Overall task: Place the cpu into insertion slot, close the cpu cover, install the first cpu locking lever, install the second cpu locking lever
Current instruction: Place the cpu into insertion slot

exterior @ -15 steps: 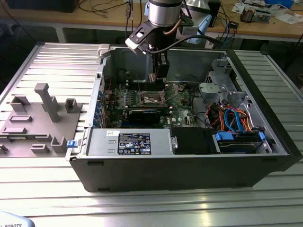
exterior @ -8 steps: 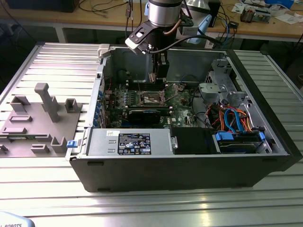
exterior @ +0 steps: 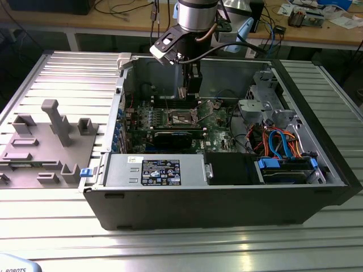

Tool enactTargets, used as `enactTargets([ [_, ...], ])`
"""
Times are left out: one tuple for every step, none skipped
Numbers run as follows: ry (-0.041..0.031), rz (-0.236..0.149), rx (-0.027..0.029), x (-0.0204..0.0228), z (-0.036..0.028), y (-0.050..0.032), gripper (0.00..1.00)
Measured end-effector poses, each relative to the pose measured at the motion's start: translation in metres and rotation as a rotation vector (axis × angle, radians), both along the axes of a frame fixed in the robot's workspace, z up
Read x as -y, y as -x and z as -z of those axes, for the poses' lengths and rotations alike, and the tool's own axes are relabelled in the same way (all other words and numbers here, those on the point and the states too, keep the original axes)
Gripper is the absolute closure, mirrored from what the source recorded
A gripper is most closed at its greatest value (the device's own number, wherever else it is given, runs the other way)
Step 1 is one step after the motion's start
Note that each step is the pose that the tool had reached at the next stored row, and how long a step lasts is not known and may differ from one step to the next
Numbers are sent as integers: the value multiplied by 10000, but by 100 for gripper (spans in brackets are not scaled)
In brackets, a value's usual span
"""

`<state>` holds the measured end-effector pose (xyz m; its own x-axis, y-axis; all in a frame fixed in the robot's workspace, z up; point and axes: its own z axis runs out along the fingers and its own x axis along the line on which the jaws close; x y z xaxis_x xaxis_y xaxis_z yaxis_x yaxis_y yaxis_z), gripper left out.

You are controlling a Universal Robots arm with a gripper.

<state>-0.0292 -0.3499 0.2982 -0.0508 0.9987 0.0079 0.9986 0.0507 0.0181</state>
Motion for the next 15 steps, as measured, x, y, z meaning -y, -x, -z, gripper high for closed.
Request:
enactTargets([
  [0, 27, 0, 0, 0, 0, 46],
  [-1, 44, 0, 0, 0, 0, 46],
  [0, 56, 0, 0, 0, 0, 46],
  [0, 76, 0, 0, 0, 0, 46],
  [0, 90, 0, 0, 0, 0, 46],
  [0, 102, 0, 0, 0, 0, 46],
  [0, 118, 0, 0, 0, 0, 46],
  [-1, 132, 0, 0, 0, 0, 46],
  [0, 146, 0, 0, 0, 0, 46],
  [0, 159, 0, 0, 0, 0, 46],
  [0, 174, 0, 0, 0, 0, 46],
  [0, 186, 0, 0, 0, 0, 46],
  [-1, 198, 0, 0, 0, 0, 46],
  [0, 209, 0, 0, 0, 0, 46],
  [0, 222, 0, 0, 0, 0, 46],
])
